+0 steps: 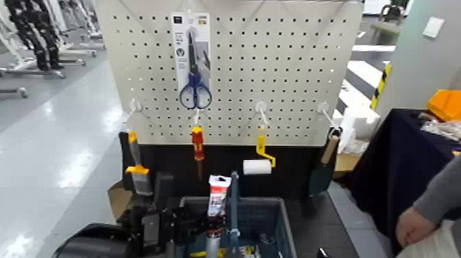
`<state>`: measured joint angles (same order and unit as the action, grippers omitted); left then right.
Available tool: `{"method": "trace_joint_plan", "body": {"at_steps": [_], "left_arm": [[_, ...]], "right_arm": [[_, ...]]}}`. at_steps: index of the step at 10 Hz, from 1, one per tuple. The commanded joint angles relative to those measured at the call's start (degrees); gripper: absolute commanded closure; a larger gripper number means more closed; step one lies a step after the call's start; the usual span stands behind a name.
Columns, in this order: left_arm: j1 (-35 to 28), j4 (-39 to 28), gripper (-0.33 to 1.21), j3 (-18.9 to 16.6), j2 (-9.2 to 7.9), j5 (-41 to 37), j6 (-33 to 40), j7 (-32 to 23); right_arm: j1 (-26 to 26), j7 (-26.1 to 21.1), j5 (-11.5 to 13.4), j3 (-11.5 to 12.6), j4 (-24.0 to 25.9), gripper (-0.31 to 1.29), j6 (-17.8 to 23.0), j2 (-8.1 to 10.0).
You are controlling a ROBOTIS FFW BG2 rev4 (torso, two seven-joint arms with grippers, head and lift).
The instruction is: Put the red glue tube into the crate.
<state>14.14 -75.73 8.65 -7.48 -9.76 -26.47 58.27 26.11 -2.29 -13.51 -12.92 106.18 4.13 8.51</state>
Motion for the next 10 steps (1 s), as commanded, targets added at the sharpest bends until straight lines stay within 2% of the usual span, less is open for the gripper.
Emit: {"method": "trace_joint_plan", "body": {"at_steps": [1,2,3,4,7,9,10], "left_arm": [[0.01,-0.03,0.56,-0.39,0.01,0.18,-1.3,-0.43],[-0.08,-0.21,0.1,-0.83,0.01,0.09,-1.3,-0.61],[0.01,-0.47,-0.06,-0.92,0.01,0.09,-1.3,-0.61],[-0.25,-2.05,-0.06,-2.06,0.1,0.09,-0.6,-1.05],[-0.87,-13.39,-0.07,-4.26,-0.25,1.58,-0.86,-4.48],[-4.82,-23.06,-0.07,-4.61,-0.6,3.25,-0.16,-10.81],[-8.51,-27.63,-0.07,-4.61,-0.43,3.52,1.16,-16.08]], "right_arm": [[-0.01,0.0,-0.11,0.0,0.0,0.17,0.0,0.1],[-0.01,0.0,-0.11,0.0,0.0,0.17,0.0,0.1],[-0.01,0.0,-0.11,0.0,0.0,0.17,0.0,0.1],[0.08,0.0,-0.2,0.09,0.0,0.17,0.09,0.1],[0.17,0.0,-0.2,0.09,0.08,0.17,0.09,0.19],[0.17,-0.09,-0.11,0.0,0.17,0.17,0.09,0.19],[0.17,-0.09,0.24,0.09,0.35,0.17,0.26,0.19]]}}
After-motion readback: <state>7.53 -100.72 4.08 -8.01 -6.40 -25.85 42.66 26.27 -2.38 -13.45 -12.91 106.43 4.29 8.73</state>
